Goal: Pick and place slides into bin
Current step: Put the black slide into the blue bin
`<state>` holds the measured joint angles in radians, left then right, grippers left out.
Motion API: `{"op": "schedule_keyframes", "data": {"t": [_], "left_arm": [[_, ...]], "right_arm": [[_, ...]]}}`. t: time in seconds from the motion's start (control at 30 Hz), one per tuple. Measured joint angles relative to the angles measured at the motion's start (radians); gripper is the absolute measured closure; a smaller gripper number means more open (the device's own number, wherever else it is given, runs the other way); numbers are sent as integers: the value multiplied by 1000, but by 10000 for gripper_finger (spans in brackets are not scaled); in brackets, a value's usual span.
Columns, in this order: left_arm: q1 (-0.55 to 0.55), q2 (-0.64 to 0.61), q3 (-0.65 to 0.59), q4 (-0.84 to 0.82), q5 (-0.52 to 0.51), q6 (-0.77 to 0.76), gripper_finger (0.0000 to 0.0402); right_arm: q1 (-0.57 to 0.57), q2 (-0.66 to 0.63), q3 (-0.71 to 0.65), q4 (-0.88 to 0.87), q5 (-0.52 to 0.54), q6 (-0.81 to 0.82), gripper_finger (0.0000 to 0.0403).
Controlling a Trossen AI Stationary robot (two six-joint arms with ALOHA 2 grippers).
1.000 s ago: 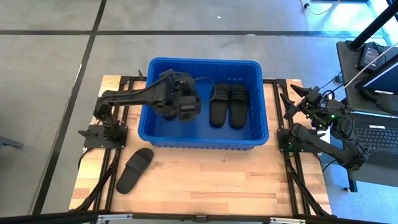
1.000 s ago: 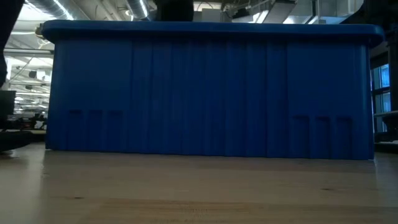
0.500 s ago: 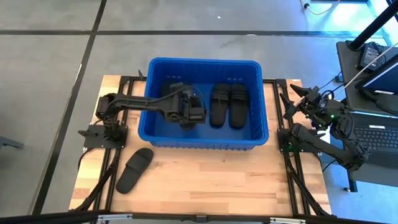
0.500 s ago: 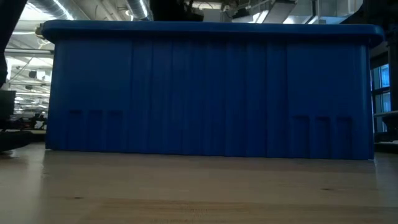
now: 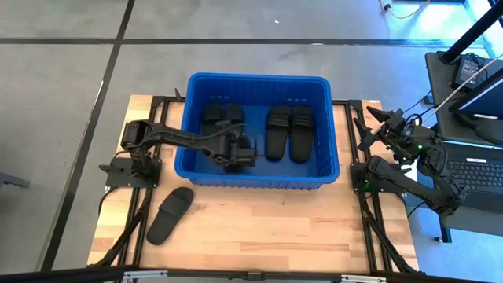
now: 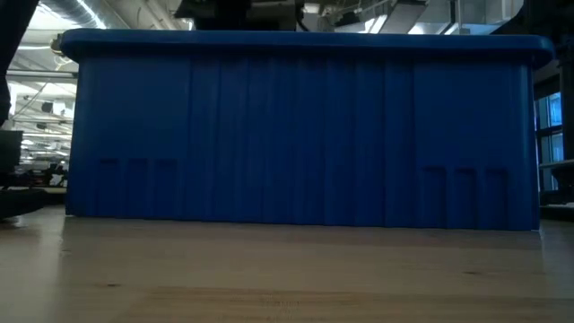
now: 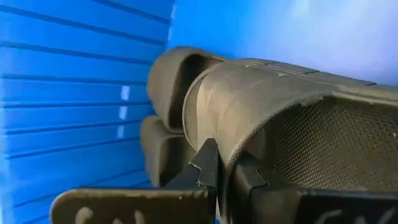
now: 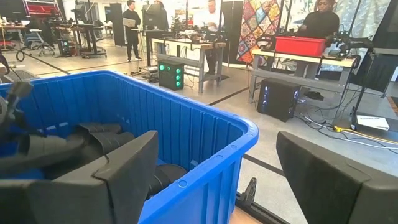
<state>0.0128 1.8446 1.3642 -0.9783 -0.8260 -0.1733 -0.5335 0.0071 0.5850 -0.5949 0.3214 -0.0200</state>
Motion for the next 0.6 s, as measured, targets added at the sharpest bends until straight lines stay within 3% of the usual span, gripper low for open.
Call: {"op": "schedule_keyframes", "data": {"t": [0.4, 0.6], "left_arm": [[16, -4, -110, 141, 19, 53, 398], [25, -3, -113, 196, 35, 75, 358]], "right_arm": [[0, 0, 0, -1, 0, 0, 76], [0, 0, -1, -1, 0, 0, 76]]}}
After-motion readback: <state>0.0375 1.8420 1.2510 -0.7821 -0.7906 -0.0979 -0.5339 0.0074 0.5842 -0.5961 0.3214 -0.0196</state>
